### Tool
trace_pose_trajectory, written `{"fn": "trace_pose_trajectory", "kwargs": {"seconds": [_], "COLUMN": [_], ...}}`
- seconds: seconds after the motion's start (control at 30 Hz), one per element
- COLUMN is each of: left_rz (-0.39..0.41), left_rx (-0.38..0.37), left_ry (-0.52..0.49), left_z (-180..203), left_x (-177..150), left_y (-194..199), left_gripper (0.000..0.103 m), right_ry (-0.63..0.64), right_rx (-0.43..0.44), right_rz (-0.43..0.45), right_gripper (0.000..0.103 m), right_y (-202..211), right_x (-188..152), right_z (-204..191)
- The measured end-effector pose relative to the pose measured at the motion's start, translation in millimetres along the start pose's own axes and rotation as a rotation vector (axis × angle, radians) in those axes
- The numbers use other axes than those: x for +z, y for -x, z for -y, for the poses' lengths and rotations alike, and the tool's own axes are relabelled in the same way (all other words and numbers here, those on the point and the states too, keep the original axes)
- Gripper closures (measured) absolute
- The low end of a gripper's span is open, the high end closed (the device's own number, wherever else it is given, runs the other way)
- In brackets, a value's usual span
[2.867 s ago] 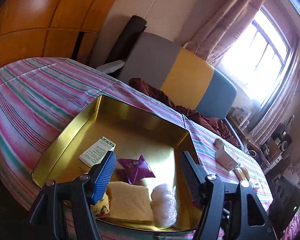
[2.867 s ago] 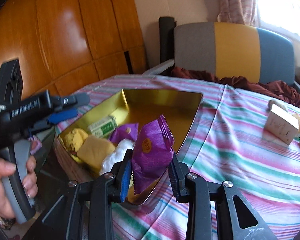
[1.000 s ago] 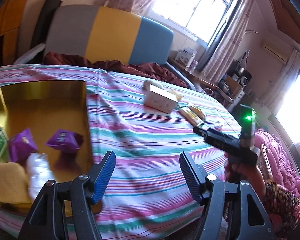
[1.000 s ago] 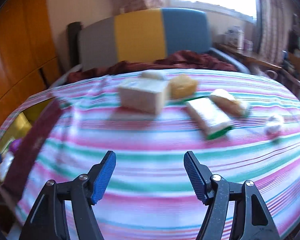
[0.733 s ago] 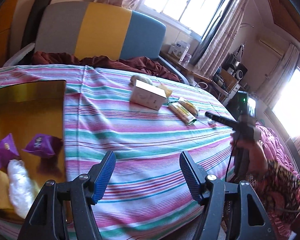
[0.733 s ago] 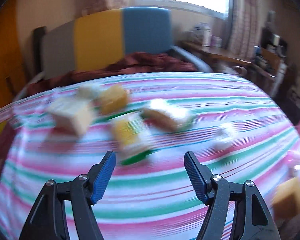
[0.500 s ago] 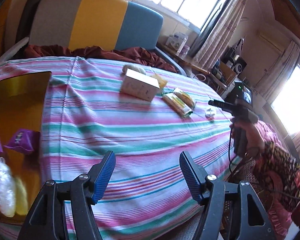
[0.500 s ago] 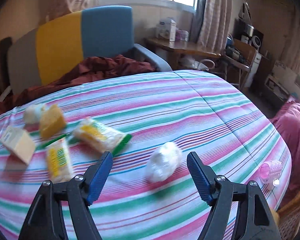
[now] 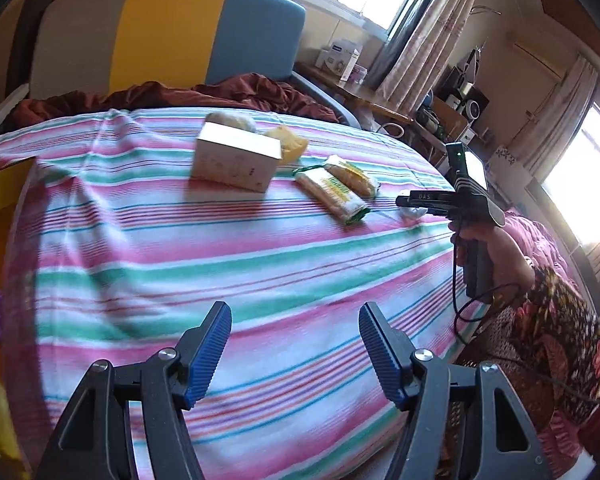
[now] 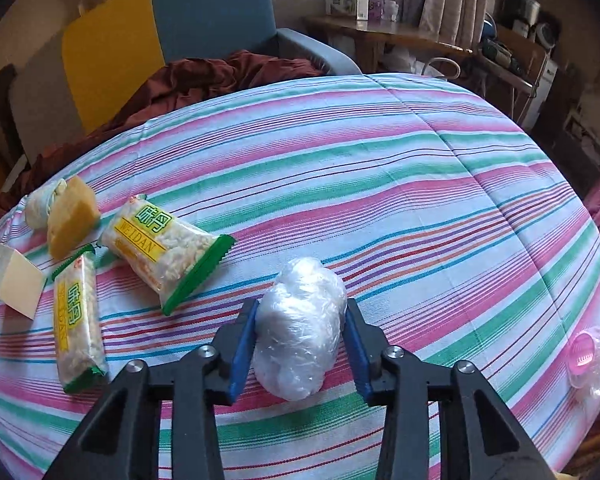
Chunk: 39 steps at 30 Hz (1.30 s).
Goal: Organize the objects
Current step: 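Grasp the WEIDAN cracker packet with the left tool while the right holds the ball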
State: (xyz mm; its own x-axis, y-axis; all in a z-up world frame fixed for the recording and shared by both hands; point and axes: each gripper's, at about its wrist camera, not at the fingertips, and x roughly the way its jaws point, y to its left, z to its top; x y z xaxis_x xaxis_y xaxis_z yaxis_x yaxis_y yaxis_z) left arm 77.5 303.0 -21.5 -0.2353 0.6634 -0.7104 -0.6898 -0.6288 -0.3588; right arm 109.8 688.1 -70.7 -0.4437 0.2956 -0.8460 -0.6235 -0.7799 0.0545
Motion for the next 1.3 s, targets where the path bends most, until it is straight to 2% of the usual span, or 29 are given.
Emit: {"fn": "trace_pose_trajectory", "kwargs": {"seconds": [0.1,0.27,0.37,0.53,0.77,0.9,1.03,1.17,1.3], "left_rz": [-0.032,-0.096,-0.118,-0.139,-0.17,-0.146,-0.128,-0.109,-0.098], "left_rx": [-0.023,-0.058,-0.05,-0.004,0.0,0.05,0.085,0.092,0.098], "left_ry": [0.012,0.094,0.115,0.177,0.256,0.221,0.138,0.073,0.096], "left_z": [11.3,26.7,40.2,57.0,69.7,77.2,83.1,84.8,76.8], "left_x": [13.7,40.3,57.3,82.5,98.1,102.6,102.6,94.2,88.6], "left_y": [-23.3,-72.2,-103.3,-150.9,-193.6,-203.3,-206.9,-199.8,-187.1], "left_gripper": [0.035,0.034,0.03,0.03,0.028,0.028,0.028,0.031,0.032], "right_ry": [-0.017,-0.023,-0.021,-0.025,-0.001,0.017,0.018,0.021,0.016], "right_rx": [0.036,0.044,0.056,0.054,0.046,0.036,0.039,0.042,0.041], "right_rz": [0.008,0.063,0.064,0.06,0.089,0.109,0.124,0.126,0.132], "right_gripper": [0.064,0.065,0.065,0.065,0.064,0.064,0.064,0.064,0.064], "right_y": [9.7,33.6,34.0,29.2,34.7,38.2,40.8,40.5,42.1], "right_x": [2.1,5.0,6.6,7.1,12.6,14.8,16.1,15.9,15.6], "right_z": [-0.9,-0.9,-0.6,1.9,-4.1,-7.0,-7.5,-9.1,-8.5]}}
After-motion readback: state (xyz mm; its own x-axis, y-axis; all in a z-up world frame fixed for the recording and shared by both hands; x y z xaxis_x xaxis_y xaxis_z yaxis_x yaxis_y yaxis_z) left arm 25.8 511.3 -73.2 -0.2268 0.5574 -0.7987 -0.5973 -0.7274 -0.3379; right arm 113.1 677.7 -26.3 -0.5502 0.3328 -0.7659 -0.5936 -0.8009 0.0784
